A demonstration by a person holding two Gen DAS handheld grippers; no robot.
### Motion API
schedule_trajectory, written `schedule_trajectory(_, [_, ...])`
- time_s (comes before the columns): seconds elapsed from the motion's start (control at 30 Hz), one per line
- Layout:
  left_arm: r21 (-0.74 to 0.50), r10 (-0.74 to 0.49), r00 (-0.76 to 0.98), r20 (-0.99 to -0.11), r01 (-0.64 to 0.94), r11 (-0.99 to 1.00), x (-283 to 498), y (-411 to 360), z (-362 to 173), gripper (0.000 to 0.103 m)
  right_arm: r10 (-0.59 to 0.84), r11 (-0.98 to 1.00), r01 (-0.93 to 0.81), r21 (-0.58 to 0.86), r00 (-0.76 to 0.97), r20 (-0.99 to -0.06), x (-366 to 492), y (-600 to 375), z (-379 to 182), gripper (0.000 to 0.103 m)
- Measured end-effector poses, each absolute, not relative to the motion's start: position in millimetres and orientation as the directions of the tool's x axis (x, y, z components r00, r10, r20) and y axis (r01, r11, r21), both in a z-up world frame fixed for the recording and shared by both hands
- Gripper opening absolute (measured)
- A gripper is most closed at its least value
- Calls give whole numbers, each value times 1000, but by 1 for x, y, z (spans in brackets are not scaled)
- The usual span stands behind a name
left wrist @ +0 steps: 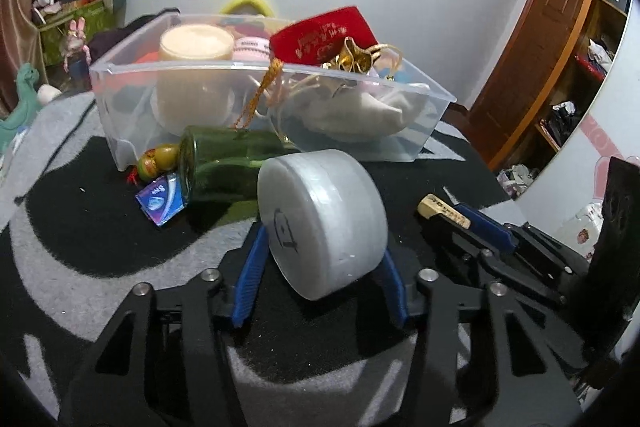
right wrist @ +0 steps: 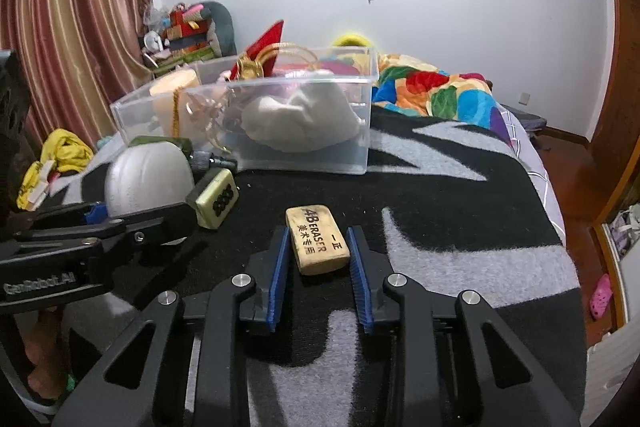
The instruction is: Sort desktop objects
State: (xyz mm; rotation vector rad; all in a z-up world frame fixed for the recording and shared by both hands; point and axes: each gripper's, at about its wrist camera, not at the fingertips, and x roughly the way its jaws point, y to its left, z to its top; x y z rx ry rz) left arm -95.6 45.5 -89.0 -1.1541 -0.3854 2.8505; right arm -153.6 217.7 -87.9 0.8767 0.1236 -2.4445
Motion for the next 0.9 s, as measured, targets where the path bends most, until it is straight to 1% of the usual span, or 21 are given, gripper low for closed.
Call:
schedule_trajectory(0.2, [-200,91,-751,-654,56,-978,-82,48,-82,38,-495,-848,504,164,-644,-583,-157,227,-83,25])
schedule_trajectory(0.27, [-202,90,-756,-648,57,-978,-79,46,-80,35,-494,-851,497,170,-647,-582,-158,228,-83,25])
schedule_trajectory(0.33, [-204,85,-764,-640,62,-977,-76,42,-76,30,-493,-852,495,169,-649,-580,-158,228,-82,25])
schedule_trajectory(0.6, [-213,50,-799,-599,99,-972,-63,23,-61,29,-512,-843,504,188,-647,-565,-156,228,-78,24])
schedule_trajectory(0.9, [-204,16,-822,-569,123,-971,-53,15,-50,29,-562,-817,530,226,-643,-520,-148,233,-62,24])
